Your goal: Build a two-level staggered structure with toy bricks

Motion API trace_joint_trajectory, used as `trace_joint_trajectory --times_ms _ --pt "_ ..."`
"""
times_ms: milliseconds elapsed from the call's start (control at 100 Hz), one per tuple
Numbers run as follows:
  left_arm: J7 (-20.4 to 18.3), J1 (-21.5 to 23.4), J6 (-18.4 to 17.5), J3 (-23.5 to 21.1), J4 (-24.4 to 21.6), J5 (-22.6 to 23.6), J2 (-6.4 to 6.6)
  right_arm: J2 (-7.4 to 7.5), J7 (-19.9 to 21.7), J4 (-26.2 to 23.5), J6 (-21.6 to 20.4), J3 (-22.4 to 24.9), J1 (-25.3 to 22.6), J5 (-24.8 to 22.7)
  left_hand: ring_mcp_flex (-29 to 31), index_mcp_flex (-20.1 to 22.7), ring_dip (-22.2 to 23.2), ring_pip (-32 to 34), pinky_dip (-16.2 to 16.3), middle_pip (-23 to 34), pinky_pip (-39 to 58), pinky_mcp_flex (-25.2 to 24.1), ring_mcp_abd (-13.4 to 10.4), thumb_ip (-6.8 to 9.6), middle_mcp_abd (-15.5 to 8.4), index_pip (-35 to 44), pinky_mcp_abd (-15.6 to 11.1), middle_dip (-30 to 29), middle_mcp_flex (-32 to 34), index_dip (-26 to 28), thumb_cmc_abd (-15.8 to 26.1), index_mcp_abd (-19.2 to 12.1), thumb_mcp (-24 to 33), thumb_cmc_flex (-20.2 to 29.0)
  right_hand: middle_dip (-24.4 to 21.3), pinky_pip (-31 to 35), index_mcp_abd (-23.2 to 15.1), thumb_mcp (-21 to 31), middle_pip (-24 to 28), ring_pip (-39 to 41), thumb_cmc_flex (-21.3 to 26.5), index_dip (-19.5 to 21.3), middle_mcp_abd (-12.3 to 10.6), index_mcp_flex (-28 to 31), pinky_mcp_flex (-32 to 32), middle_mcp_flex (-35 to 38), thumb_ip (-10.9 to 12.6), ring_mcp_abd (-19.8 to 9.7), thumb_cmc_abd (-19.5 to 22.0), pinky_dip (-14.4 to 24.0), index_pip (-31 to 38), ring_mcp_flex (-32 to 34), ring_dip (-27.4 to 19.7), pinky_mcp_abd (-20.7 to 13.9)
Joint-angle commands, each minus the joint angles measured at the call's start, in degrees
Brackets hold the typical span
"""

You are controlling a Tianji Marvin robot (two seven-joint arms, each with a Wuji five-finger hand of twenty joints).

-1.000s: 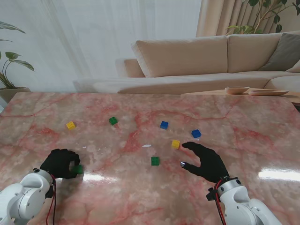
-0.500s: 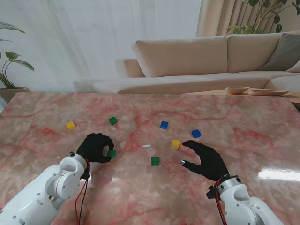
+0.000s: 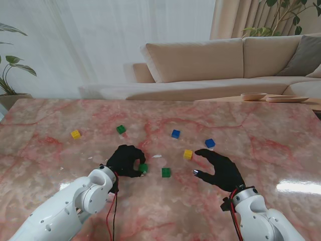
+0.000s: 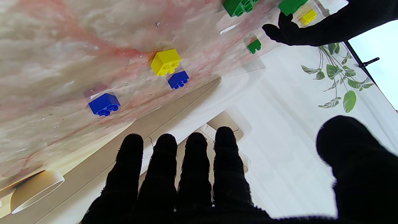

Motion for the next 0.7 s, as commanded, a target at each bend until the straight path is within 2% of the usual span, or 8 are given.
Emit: trace_joint_trajectory --times_ms 0,240,690 --pt "-0.1 -0.3 -0.4 0.7 0.7 -0.4 -0.80 -0.02 0.9 0.3 0.1 -0.1 -0.4 0.4 1.3 5.9 0.6 0.4 -0.2 1.1 2.0 -0.5 0.4 0.53 -0.9 4.3 0.7 0.8 1.4 1.7 3.5 -4.9 2.0 1.7 0.7 0.8 -0.6 1.3 0.2 0.3 1.0 0.4 -0.7 0.6 -0.2 0.2 -2.7 -1.4 -0.1 -0.9 0.4 1.4 1.0 -0.4" --pt "1.7 -2.7 -0.6 4.4 3.1 -1.8 -1.63 -0.05 0.8 0.3 0.1 -0.1 -0.3 0.5 1.5 5.7 0.7 0.3 -0.4 1.1 2.3 -0.5 0.4 0.54 -0.9 4.6 0.8 1.0 1.5 1.7 3.4 -4.8 1.9 1.4 0.7 0.8 -0.6 1.3 0.2 0.3 1.1 0.3 -0.6 0.6 -0.3 0.2 -2.7 -1.5 0.0 -1.0 0.4 1.4 1.0 -0.4" --pt "2.3 -6.4 -0.8 9.5 6.9 -3.5 -2.53 -0.01 1.0 0.4 -0.2 -0.3 -0.1 0.6 1.0 4.2 0.7 0.0 -0.9 0.8 2.1 -0.7 0.4 0.62 -0.8 4.8 0.7 1.1 0.8 2.4 2.3 -4.3 0.9 0.5 0.7 0.8 -0.5 1.4 0.2 0.3 1.2 0.3 -0.7 0.6 -0.2 0.2 -2.8 -1.5 0.0 -1.0 0.5 1.4 1.0 -0.4"
